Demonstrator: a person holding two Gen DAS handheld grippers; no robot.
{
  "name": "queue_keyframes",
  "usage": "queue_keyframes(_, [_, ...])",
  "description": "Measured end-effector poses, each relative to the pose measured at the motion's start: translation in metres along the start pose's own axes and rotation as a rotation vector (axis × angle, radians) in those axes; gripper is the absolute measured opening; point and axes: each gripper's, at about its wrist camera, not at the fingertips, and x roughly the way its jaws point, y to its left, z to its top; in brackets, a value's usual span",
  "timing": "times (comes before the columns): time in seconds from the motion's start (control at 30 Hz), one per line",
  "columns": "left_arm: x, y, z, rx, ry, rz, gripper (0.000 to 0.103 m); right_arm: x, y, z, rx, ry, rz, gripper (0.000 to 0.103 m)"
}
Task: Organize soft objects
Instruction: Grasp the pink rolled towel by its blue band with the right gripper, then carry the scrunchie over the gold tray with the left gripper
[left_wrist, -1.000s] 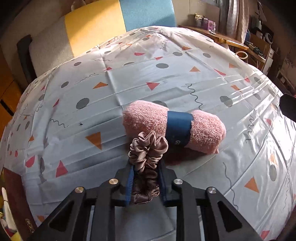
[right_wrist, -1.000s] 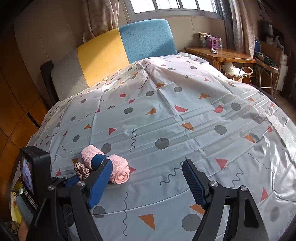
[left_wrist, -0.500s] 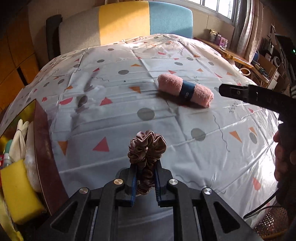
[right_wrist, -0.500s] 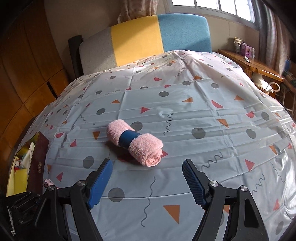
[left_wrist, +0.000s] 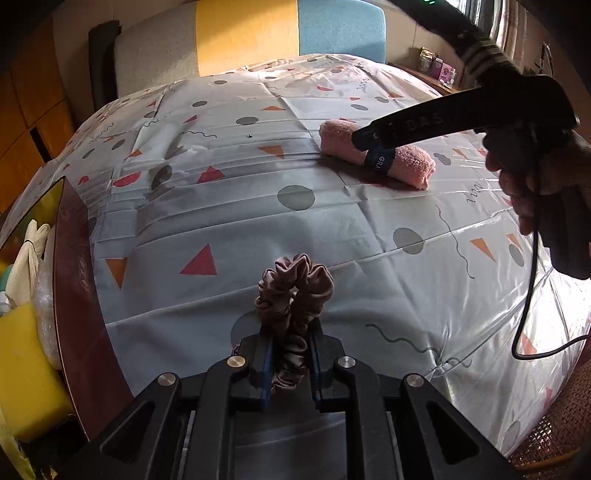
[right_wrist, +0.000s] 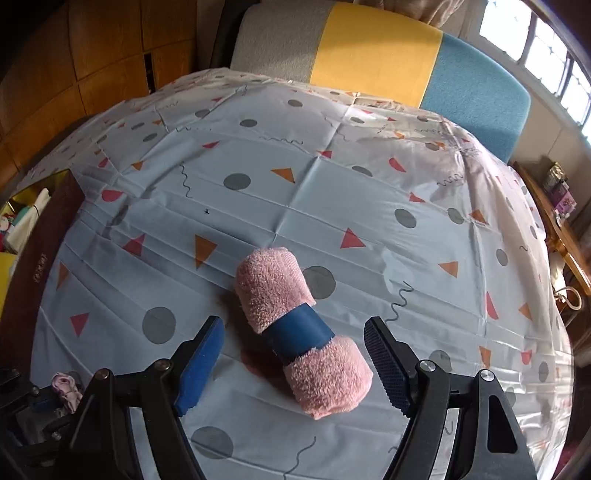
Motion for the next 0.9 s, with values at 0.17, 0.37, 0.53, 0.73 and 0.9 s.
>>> queue_keyframes(0.17, [0.0,-0.001,-0.001,-0.005,-0.009,0.003,0.015,0.034,0.001,-0.001,0.014,0.082,-0.024,0.046])
queue_keyframes(0.37, [-0.002,0.0,-0.002,-0.012,-0.019,0.005,0.014,-0.001,0.014,-0.026,0.104,0.059,0.094,0.044])
queue_keyframes(0.53, [-0.015,0.004,-0.001,-0.036,-0.026,0.008,0.013,-0.023,0.032,-0.066,0.151,0.077,0.183,0.044])
queue_keyframes(0.73, [-0.055,0.004,0.0,-0.05,-0.095,0.018,0.013,-0.025,0.04,-0.09,0.164,0.037,0.168,0.045])
queue_keyframes(0.9, [-0.093,0.008,-0.001,-0.06,-0.17,0.049,0.013,-0.023,0.042,-0.095,0.145,-0.015,0.15,0.047])
